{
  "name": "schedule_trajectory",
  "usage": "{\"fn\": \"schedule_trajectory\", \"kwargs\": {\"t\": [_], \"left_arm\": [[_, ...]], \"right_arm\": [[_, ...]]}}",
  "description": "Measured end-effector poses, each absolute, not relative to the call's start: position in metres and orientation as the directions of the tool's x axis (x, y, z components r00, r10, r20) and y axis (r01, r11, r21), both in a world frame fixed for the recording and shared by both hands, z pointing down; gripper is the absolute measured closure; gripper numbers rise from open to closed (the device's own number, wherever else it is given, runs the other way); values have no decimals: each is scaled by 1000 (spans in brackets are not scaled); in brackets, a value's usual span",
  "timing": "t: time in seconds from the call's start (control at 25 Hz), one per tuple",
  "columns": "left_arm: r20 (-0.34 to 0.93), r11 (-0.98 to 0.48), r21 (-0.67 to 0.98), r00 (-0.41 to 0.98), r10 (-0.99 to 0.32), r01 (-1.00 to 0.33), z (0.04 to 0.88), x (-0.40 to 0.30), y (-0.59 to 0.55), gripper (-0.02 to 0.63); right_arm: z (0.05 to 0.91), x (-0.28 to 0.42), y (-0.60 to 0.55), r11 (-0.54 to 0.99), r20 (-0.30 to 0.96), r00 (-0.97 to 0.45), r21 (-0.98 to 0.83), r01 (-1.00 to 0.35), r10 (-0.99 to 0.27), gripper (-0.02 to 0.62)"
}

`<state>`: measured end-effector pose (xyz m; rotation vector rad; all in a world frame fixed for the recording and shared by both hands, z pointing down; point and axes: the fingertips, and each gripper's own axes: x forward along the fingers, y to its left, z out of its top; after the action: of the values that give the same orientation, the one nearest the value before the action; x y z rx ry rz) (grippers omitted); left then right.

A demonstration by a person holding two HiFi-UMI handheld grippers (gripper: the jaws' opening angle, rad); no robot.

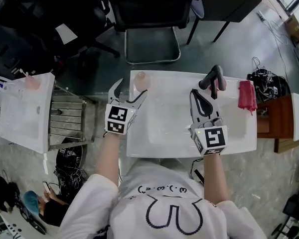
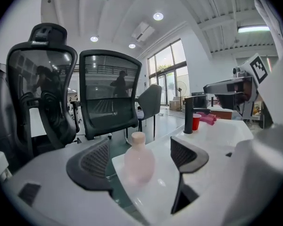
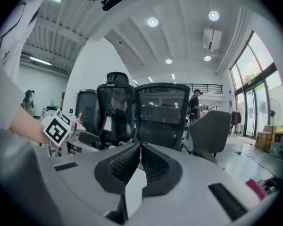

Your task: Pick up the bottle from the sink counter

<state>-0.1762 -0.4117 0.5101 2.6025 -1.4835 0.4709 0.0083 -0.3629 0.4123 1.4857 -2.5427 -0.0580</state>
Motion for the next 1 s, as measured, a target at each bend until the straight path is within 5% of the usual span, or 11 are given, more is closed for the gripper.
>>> {"fn": "schedule_trajectory", "kwargs": {"t": [1.0], "left_arm": [[588, -572, -15, 455, -668, -820, 613, -147, -478, 199]], "right_arm": [[464, 4, -384, 431, 267, -394, 94, -898, -880, 565]]}}
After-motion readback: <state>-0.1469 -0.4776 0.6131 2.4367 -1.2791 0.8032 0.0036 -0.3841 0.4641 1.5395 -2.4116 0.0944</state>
